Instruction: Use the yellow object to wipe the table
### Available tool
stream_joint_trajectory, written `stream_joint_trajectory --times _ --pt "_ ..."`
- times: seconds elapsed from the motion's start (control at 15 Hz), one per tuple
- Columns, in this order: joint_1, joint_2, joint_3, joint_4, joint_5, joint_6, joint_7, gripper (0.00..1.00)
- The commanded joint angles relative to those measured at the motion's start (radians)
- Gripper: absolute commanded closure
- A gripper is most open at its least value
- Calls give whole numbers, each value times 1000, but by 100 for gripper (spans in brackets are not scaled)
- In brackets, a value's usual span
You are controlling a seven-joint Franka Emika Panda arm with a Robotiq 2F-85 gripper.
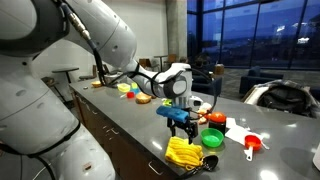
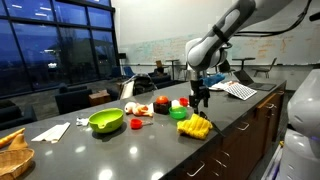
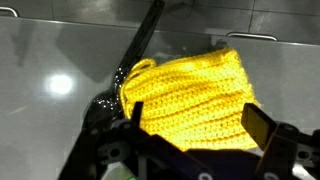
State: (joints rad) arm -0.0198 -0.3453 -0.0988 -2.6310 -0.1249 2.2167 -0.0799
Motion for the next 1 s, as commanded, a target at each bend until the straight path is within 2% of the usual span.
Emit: stream_joint_trajectory --times 0.0,0.2,0.27,0.4,0.93 --pt "-3 35 -37 -3 49 26 -158 0" --pt "-1 67 -50 4 73 32 -238 0" --pt "-1 75 -50 8 74 33 -256 25" --pt "0 91 -50 11 79 41 -293 32" --pt "2 167 -48 38 111 72 -402 94"
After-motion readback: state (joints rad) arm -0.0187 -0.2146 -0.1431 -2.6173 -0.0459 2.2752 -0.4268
